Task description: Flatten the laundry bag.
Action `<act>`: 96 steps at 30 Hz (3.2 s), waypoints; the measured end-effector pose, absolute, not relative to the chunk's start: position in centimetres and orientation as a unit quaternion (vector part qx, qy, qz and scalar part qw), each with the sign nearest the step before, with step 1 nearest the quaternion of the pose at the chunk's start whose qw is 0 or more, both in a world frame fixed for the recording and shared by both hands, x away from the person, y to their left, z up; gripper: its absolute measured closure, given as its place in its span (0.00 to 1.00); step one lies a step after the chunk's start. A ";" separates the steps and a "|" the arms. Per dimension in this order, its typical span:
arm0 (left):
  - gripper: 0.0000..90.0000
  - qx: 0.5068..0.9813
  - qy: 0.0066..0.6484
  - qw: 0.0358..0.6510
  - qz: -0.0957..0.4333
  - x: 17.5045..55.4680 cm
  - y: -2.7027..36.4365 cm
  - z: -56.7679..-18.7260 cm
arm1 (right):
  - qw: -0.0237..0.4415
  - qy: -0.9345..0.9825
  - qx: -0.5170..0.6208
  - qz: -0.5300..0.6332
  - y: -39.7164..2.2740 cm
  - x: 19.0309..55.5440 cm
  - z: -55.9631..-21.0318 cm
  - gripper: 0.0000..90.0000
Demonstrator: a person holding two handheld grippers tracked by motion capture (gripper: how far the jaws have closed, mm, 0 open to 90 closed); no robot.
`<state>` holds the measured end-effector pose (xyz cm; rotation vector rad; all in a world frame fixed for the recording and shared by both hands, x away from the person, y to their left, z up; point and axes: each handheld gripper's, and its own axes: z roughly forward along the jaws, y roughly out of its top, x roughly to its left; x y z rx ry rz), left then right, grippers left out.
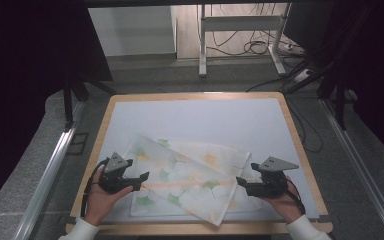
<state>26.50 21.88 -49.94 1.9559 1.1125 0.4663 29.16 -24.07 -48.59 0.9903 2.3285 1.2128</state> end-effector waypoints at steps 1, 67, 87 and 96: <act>0.25 0.778 0.442 0.406 0.183 26.5 21.9 -50.0 | 0.163 0.817 0.351 0.428 -24.2 29.3 -48.7 0.26; 0.28 0.812 0.422 0.370 0.161 24.8 20.1 -51.7 | 0.098 0.951 0.142 0.257 -6.2 25.2 -51.7 0.26; 0.29 0.822 0.414 0.360 0.155 25.0 19.9 -52.0 | 0.049 0.950 0.166 0.260 -7.2 26.2 -51.5 0.53; 0.29 0.828 0.407 0.357 0.150 25.0 19.8 -52.0 | 0.002 0.943 0.193 0.271 -7.9 27.3 -51.4 0.63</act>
